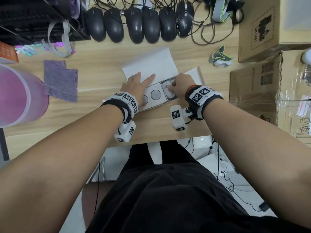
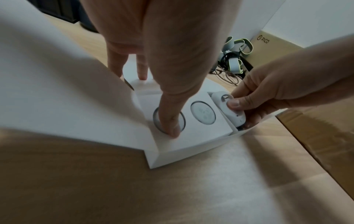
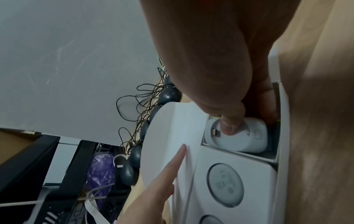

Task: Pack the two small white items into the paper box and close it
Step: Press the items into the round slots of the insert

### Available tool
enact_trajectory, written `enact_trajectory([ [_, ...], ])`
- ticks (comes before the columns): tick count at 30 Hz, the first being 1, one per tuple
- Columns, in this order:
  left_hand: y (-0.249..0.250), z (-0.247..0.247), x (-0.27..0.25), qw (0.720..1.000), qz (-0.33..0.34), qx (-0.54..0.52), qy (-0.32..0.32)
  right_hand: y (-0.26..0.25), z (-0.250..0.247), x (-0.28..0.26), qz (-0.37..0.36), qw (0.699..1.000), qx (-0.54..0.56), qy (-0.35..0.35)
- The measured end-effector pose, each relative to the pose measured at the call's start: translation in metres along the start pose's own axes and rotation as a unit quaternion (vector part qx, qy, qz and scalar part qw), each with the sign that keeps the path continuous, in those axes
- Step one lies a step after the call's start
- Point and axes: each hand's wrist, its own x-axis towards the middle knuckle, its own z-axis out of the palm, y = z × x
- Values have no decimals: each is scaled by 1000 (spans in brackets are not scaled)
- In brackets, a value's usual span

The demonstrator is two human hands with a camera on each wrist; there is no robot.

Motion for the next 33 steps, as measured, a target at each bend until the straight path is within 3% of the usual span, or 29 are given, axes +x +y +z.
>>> enact_trajectory([
  [7,6,8,5,999,14,28,-9,4,10,7,47,995,31,81],
  [11,18,11,7,995,40,72,-46,1,10,9,58,996,36,55],
  [19,26,14,7,986,46,153,-56,0,13,10,46,997,0,67],
  [24,32,5,7,993,38,97,-62,1,11,12,44,997,4,67],
  [26,34,0,7,999,32,5,-41,1,11,11,41,997,2,65],
  [29,39,1,10,993,20,-101,54,1,9,10,39,997,3,63],
  [33,46,5,18,989,4,-104,102,2,9,10,27,998,4,55],
])
